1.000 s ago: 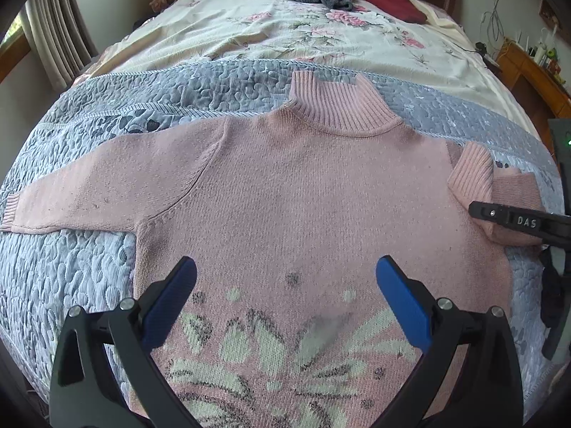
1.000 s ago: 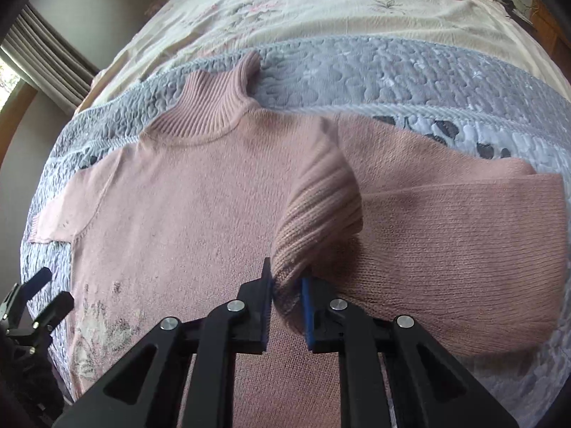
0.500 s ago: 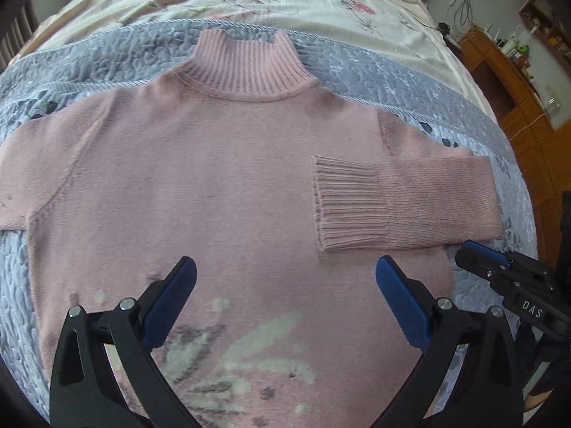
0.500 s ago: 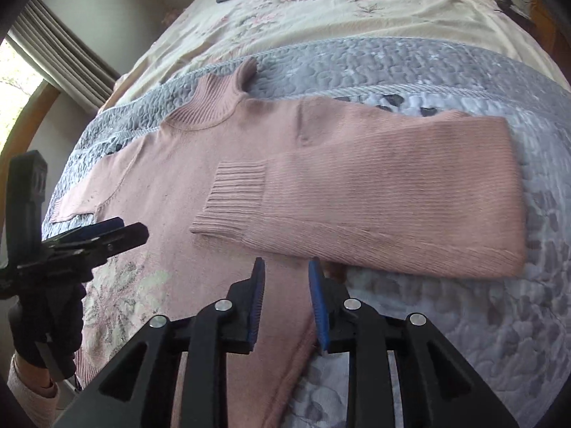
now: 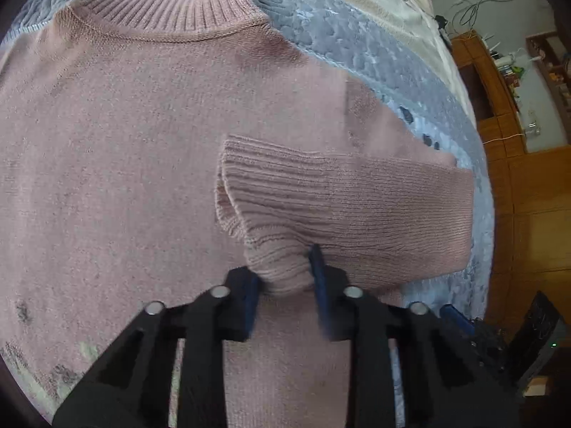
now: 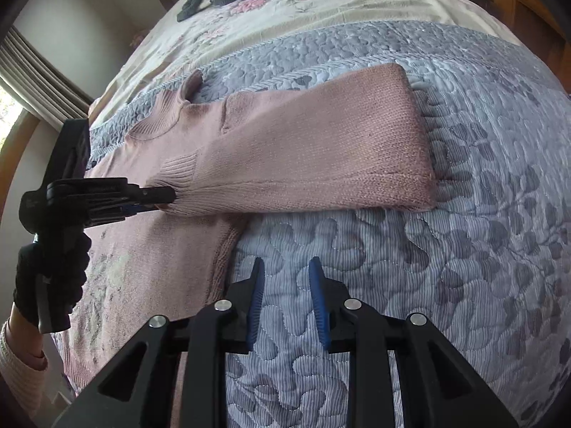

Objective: Fold small clothes
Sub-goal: 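Grasp the other sleeve cuff with the left tool and fold it across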

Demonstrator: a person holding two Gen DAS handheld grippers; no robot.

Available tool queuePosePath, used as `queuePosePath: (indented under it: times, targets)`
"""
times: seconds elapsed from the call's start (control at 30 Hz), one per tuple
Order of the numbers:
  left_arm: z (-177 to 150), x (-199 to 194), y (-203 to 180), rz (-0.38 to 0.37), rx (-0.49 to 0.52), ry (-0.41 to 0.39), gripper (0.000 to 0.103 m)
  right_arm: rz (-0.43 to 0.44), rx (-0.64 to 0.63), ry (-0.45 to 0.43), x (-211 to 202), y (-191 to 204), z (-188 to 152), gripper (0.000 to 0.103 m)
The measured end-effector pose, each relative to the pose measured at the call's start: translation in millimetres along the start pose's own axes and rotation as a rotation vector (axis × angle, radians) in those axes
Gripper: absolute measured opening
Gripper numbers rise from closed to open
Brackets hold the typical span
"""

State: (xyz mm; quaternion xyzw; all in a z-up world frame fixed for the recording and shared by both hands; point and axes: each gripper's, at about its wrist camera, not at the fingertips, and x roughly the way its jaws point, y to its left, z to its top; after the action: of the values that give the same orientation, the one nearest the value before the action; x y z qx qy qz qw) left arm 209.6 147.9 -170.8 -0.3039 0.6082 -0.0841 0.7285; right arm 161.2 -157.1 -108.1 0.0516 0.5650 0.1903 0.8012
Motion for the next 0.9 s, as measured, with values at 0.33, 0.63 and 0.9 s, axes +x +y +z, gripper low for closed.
queuePosePath:
  times: [0.33,0.63,0.9]
  targets:
    - [2,-71,8,0.029,0.051,-0.183,0.008,0.006,0.058,-0.05,-18,-7,15,0.033]
    - [19,-142,74,0.18,0.028,-0.296,0.008,0.069,0.188,-0.043,-1,-20,49,0.046]
    - [29,-170,134,0.269,-0.037,-0.335,0.008,0.077,0.162,0.056,54,13,66,0.046]
